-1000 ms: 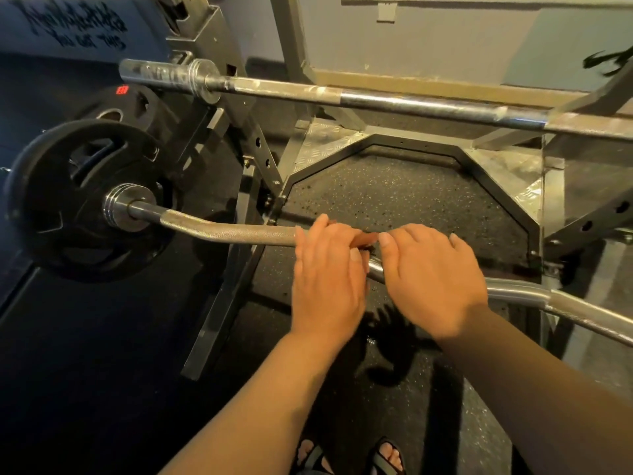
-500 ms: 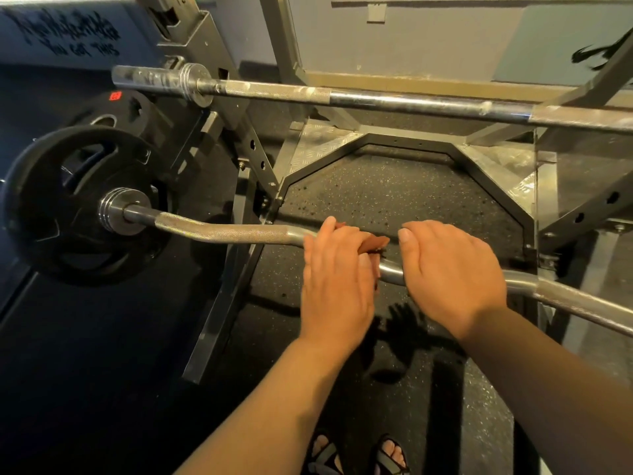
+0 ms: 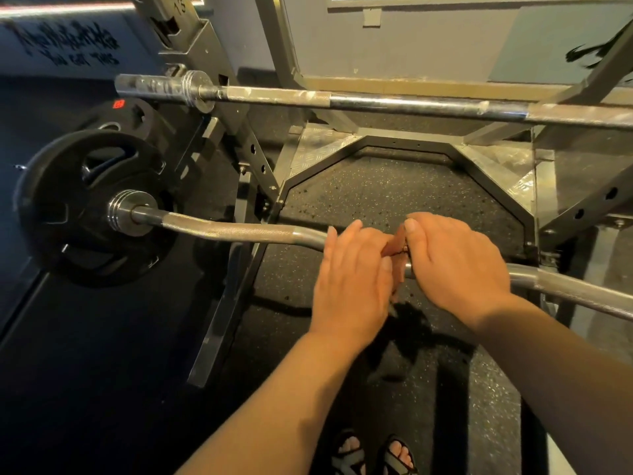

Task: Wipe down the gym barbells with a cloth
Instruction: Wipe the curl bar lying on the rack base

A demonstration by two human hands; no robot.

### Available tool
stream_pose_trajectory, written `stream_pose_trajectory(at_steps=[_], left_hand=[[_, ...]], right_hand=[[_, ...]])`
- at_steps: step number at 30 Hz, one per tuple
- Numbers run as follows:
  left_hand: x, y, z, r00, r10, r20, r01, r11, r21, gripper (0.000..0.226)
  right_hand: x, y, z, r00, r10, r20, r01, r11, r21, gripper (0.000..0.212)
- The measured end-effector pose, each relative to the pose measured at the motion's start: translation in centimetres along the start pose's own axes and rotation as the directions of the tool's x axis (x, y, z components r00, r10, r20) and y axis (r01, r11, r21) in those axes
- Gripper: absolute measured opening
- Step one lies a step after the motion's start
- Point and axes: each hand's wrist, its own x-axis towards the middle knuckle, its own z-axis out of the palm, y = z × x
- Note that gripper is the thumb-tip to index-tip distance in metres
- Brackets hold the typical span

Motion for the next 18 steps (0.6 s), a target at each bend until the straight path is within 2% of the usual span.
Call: stream_pose_trajectory(at_steps=[2,5,8,10,12,15,17,18], left_hand=[[0.6,-2.3,-1.9,0.999,-0.043,-0.019,0.044,0.997,0.062,0.040],[1.4,-5.3,-3.6,0.969,-0.178,-0.173,0.196,0.976,0.095,0.040],[1.8,-4.3,-2.1,0.913,-0.291,-0.285,0.300,0.954,-0.011,0.026],[1.9,-2.1,-0.3,0.897,-0.324,-0.301,0.311,0.946,-0.090,0.027],[1.3,-0.2,0.9,0.940,-0.233,-0.248,0.216,0.972,-0.095,0.029],[0.3,-0.4,0.0,0.997,-0.036,-0.071,0.035,0.999,-0.009,0.034],[0.5,-2.8,-1.7,1.000,0.007,-0.027,-0.005,0.996,0.086,0.037],[0.8,-4.2,-2.6,0.999,-0.017,-0.049,0.024,0.991,0.128,0.038]], right_hand=[[0.0,0.0,-0.3,1.000,0.007,0.002,-0.007,1.000,0.022,0.041],[-0.1,-0.3,-0.3,1.000,0.015,0.009,-0.016,0.999,0.029,0.044],[0.0,-0.4,-0.3,1.000,0.027,-0.012,-0.028,0.999,-0.029,0.044],[0.0,-0.6,0.0,1.000,0.022,-0.018,-0.024,0.998,-0.063,0.042],[0.2,-0.6,0.2,0.998,0.044,-0.037,-0.046,0.997,-0.056,0.044],[0.2,-0.5,0.3,0.998,0.051,-0.027,-0.052,0.998,-0.039,0.044],[0.1,-0.5,-0.1,0.999,0.049,-0.003,-0.049,0.999,-0.014,0.044],[0.1,-0.4,-0.2,0.999,0.050,0.002,-0.050,0.999,-0.006,0.044]])
